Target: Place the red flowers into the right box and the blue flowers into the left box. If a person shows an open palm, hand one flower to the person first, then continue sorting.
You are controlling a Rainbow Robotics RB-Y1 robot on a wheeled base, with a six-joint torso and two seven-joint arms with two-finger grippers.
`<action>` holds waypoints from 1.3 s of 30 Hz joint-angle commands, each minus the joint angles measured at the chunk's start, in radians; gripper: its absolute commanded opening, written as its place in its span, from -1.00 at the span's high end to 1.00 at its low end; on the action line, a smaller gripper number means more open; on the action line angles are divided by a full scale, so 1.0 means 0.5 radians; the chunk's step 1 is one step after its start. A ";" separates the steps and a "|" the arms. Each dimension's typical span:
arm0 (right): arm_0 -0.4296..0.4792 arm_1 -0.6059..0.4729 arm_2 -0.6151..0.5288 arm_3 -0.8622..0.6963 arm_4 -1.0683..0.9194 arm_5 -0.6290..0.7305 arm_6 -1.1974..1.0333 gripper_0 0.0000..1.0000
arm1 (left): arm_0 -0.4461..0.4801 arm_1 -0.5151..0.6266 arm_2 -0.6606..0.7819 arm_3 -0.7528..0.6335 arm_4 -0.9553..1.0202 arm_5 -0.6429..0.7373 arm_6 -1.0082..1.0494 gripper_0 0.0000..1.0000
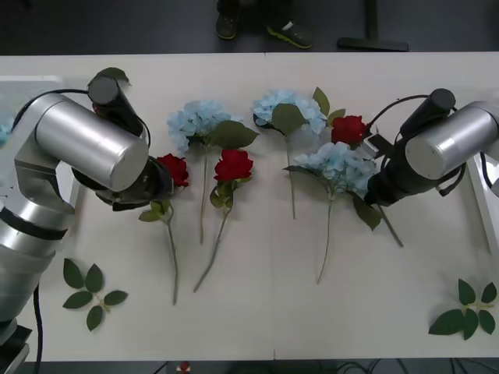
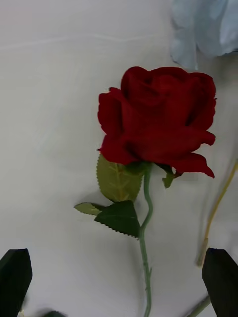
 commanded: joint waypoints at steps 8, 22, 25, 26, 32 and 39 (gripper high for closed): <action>0.001 0.114 -0.050 0.115 0.086 -0.086 -0.102 -0.69 | 0.069 -0.044 -0.027 0.115 -0.089 -0.340 0.051 -1.00; 0.019 0.120 -0.019 0.118 0.141 -0.141 -0.102 0.78 | 0.100 -0.047 -0.100 0.284 -0.199 -0.481 0.029 -1.00; 0.019 0.117 -0.001 0.118 0.162 -0.147 -0.102 0.93 | 0.103 -0.047 -0.125 0.345 -0.202 -0.558 0.038 -1.00; 0.019 0.117 0.008 0.118 0.165 -0.153 -0.105 0.94 | 0.100 -0.050 -0.128 0.367 -0.199 -0.570 0.041 -1.00; 0.025 0.117 0.021 0.118 0.187 -0.178 -0.108 1.00 | 0.103 -0.056 -0.152 0.382 -0.212 -0.570 0.051 -1.00; 0.025 0.102 -0.016 0.115 0.184 -0.175 -0.108 1.00 | 0.103 -0.063 -0.208 0.401 -0.242 -0.580 0.084 -1.00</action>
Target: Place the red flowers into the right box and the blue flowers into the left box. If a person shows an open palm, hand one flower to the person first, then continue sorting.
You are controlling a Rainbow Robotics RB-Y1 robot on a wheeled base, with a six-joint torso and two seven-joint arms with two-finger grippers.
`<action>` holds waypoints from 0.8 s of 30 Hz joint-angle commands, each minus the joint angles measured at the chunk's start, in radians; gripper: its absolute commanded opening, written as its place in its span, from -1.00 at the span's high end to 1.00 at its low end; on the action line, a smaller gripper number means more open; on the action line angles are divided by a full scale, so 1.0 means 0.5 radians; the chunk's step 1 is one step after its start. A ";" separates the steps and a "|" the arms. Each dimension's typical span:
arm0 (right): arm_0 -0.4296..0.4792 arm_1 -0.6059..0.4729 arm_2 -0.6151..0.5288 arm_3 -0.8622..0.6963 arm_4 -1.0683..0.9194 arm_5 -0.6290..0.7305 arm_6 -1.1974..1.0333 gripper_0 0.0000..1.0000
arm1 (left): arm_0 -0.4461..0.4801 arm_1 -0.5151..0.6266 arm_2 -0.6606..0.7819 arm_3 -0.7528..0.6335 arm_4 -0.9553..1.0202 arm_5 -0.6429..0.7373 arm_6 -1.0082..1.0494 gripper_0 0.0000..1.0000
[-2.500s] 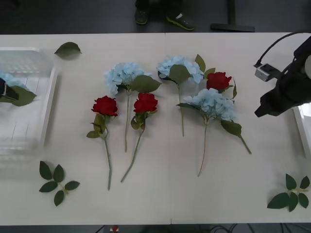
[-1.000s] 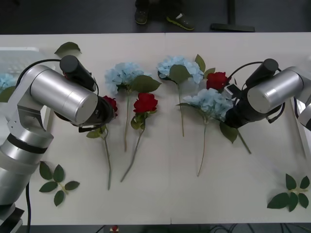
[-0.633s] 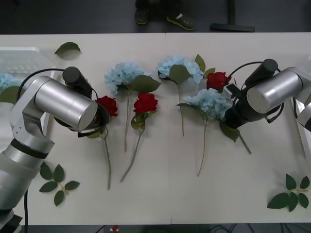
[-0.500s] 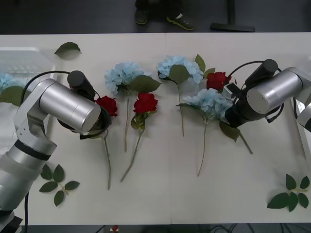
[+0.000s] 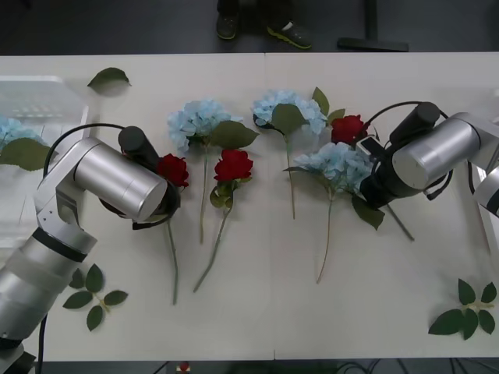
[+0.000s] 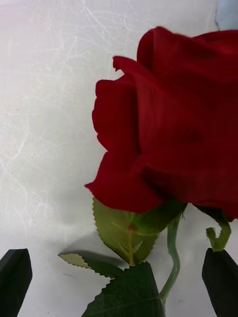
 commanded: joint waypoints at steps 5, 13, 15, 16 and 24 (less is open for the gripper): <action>-0.021 -0.163 -0.226 -0.146 -0.161 0.228 -0.083 1.00 | 0.006 -0.010 -0.082 -0.006 -0.027 -0.019 0.086 -1.00; -0.214 -0.538 -0.453 -0.452 -0.529 0.796 -0.107 1.00 | 0.006 -0.047 -0.092 0.053 -0.045 -0.049 0.101 -1.00; -0.241 -0.617 -0.518 -0.508 -0.600 0.906 -0.114 1.00 | 0.006 -0.053 -0.092 0.062 -0.060 -0.049 0.098 -1.00; -0.263 -0.670 -0.558 -0.538 -0.640 0.973 -0.117 1.00 | 0.006 -0.053 -0.092 0.059 -0.063 -0.049 0.098 -1.00; -0.306 -0.979 -0.696 -0.563 -0.805 1.161 -0.107 1.00 | 0.006 -0.059 -0.122 0.062 -0.094 -0.049 0.104 -0.47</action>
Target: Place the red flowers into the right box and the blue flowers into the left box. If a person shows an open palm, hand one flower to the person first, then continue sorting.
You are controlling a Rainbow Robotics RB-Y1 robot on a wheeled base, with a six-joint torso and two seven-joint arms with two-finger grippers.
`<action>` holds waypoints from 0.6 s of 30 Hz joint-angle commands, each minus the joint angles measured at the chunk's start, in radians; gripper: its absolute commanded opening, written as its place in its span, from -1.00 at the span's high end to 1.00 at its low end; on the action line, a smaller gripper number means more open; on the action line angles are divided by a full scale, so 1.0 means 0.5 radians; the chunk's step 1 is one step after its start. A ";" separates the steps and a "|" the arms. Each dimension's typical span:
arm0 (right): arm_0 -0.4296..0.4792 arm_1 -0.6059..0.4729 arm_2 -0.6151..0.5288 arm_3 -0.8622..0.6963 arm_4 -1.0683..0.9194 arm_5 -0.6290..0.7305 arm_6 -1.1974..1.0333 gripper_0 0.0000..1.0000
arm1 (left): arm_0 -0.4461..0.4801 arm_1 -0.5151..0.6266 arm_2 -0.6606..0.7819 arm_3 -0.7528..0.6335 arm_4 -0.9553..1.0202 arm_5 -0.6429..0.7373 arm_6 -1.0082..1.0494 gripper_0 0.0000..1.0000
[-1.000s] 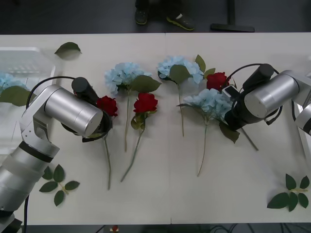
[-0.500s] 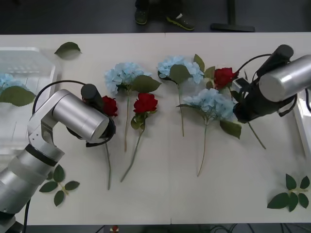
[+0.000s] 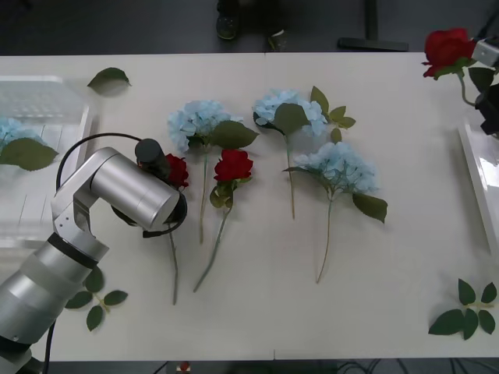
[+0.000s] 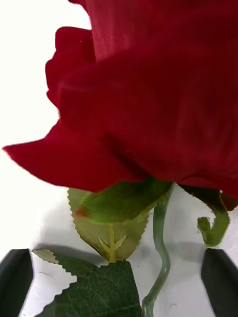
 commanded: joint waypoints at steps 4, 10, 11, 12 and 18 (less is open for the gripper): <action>-0.052 -0.270 0.017 0.179 -0.063 -0.040 -0.014 1.00 | 0.005 -0.012 -0.036 -0.027 -0.045 -0.005 0.039 -0.15; -0.049 -0.380 0.033 0.605 -0.094 -0.178 0.222 1.00 | 0.005 -0.012 -0.073 -0.027 -0.088 -0.008 0.042 0.11; -0.049 -0.392 0.033 0.712 -0.100 -0.215 0.317 1.00 | 0.005 -0.012 -0.073 -0.027 -0.088 -0.008 0.042 0.21; -0.049 -0.398 0.033 0.768 -0.103 -0.236 0.369 1.00 | 0.005 -0.012 -0.076 -0.027 -0.088 -0.008 0.045 0.29; -0.052 -0.402 0.036 1.286 -0.106 -0.463 0.826 1.00 | 0.005 -0.012 -0.088 -0.024 -0.094 -0.008 0.045 1.00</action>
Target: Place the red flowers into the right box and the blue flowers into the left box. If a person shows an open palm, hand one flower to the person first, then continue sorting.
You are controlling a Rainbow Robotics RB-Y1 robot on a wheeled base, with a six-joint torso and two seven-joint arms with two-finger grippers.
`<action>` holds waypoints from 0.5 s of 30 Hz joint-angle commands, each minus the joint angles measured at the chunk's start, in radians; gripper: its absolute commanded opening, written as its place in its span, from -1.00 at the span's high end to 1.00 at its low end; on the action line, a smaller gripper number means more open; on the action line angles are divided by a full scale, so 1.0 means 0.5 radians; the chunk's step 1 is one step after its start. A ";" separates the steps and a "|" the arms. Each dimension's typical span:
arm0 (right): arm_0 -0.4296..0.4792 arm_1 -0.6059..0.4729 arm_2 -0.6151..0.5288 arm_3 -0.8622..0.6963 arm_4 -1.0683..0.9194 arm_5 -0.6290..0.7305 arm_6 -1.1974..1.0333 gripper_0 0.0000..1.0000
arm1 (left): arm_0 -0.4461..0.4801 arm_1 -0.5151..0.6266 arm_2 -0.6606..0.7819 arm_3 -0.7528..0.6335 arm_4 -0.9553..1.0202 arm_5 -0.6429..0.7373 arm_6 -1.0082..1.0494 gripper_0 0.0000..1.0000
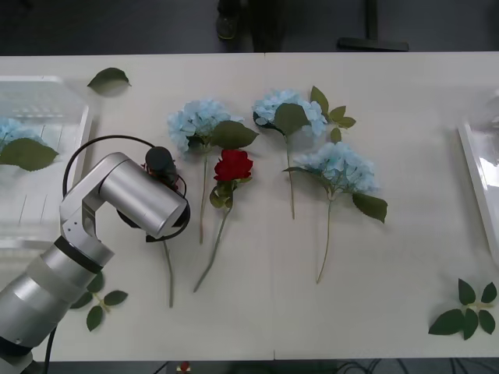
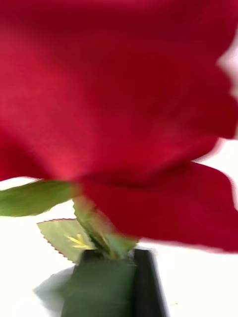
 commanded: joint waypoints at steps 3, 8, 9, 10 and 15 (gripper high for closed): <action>-0.052 -0.030 0.010 0.413 0.044 -0.273 0.389 1.00 | 0.005 -0.011 -0.035 -0.025 -0.056 -0.023 0.042 1.00; -0.055 0.059 0.210 0.600 0.099 -0.617 0.521 1.00 | 0.008 -0.011 -0.035 0.012 -0.080 -0.057 0.033 1.00; -0.055 0.068 0.228 0.613 0.112 -0.647 0.521 1.00 | 0.005 -0.011 -0.038 0.012 -0.083 -0.060 0.030 1.00; -0.055 0.099 0.249 0.637 0.148 -0.687 0.518 1.00 | 0.005 -0.011 -0.038 0.009 -0.092 -0.063 0.033 1.00; -0.055 0.225 0.262 0.723 0.311 -0.807 0.500 1.00 | 0.005 -0.008 -0.004 -0.065 -0.151 -0.066 0.008 1.00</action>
